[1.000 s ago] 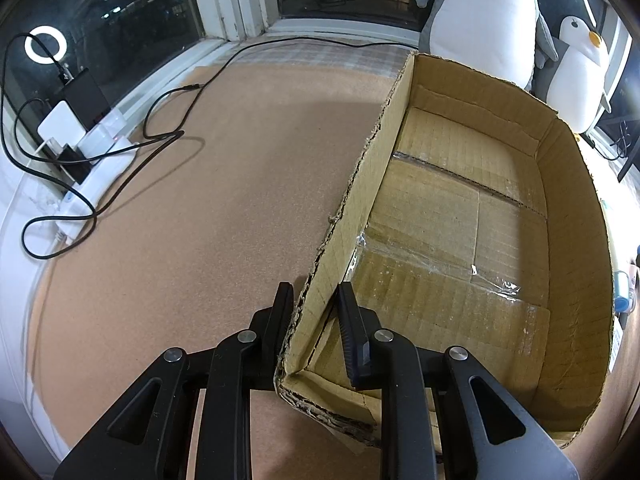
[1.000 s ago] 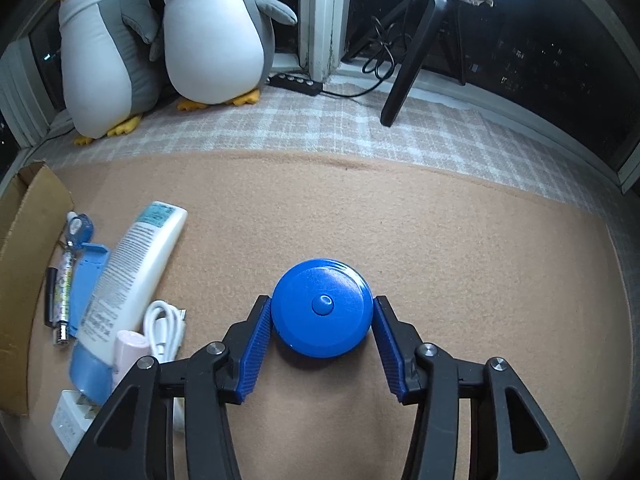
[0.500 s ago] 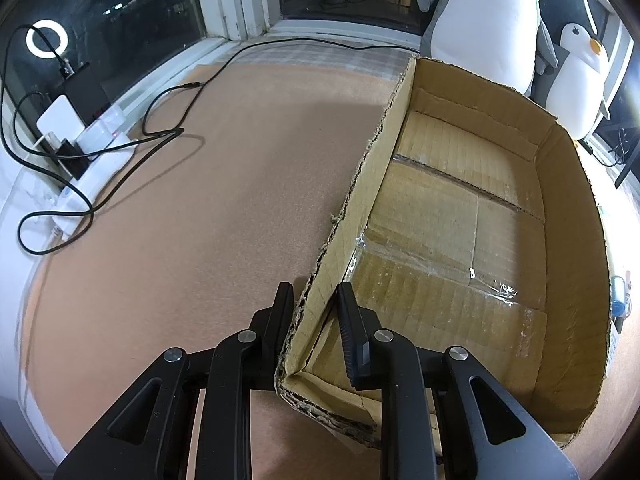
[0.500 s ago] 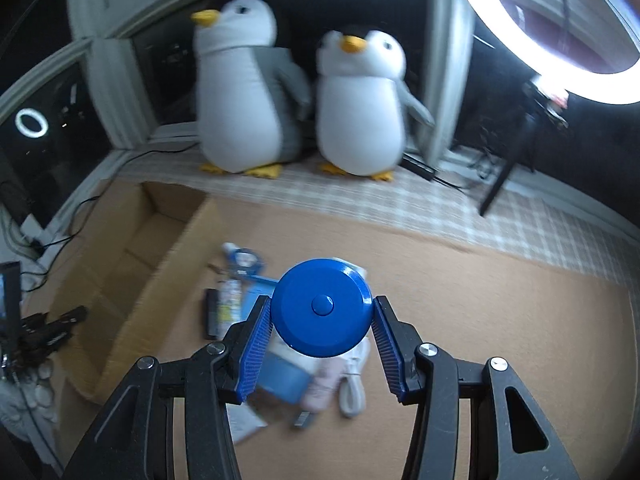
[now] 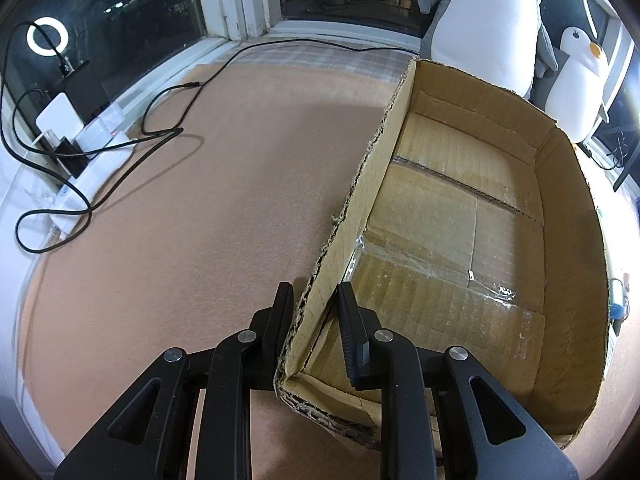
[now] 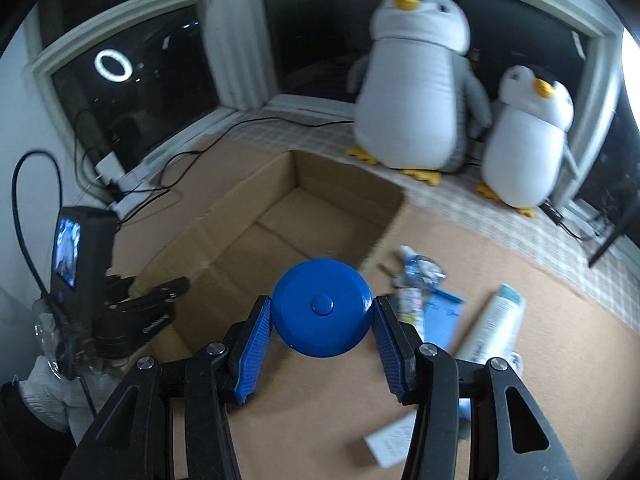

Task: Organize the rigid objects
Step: 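Carry the blue tape measure into the box and open the right gripper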

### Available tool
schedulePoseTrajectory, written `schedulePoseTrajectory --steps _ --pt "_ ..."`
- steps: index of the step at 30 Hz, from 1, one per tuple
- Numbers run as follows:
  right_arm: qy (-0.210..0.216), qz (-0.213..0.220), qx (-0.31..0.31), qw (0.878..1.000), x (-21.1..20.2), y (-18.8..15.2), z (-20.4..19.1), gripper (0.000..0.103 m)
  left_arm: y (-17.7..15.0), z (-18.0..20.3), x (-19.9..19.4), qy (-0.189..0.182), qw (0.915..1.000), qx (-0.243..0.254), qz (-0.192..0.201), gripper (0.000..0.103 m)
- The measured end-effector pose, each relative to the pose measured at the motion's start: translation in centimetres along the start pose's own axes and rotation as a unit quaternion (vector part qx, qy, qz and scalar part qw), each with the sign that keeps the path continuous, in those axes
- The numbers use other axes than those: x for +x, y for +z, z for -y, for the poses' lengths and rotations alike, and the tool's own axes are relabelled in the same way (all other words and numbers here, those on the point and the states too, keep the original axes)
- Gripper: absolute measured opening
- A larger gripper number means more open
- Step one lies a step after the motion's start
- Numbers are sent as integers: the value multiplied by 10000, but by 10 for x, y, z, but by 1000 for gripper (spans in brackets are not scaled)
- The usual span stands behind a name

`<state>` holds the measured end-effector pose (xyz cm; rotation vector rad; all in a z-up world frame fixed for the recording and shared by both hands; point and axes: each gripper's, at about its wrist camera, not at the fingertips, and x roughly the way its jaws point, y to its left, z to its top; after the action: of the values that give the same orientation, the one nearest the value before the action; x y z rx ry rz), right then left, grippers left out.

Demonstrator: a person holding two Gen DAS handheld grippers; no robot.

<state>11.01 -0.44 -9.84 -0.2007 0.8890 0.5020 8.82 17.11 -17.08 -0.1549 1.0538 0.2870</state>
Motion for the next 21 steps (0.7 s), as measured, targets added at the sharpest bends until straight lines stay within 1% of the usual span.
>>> schedulePoseTrajectory --steps 2,8,16,21 --pt "28 -23 -128 9999 6 1 -11 46 0 0 0 -3 10000 0 -2 21" --pt "149 -131 -243 9995 22 2 -31 46 0 0 0 -3 10000 1 0 21" --pt "218 -304 -255 9990 37 -3 -38 46 0 0 0 5 10000 0 3 21" --pt "218 -299 -291 9989 39 -5 -40 46 0 0 0 1 10000 3 3 21"
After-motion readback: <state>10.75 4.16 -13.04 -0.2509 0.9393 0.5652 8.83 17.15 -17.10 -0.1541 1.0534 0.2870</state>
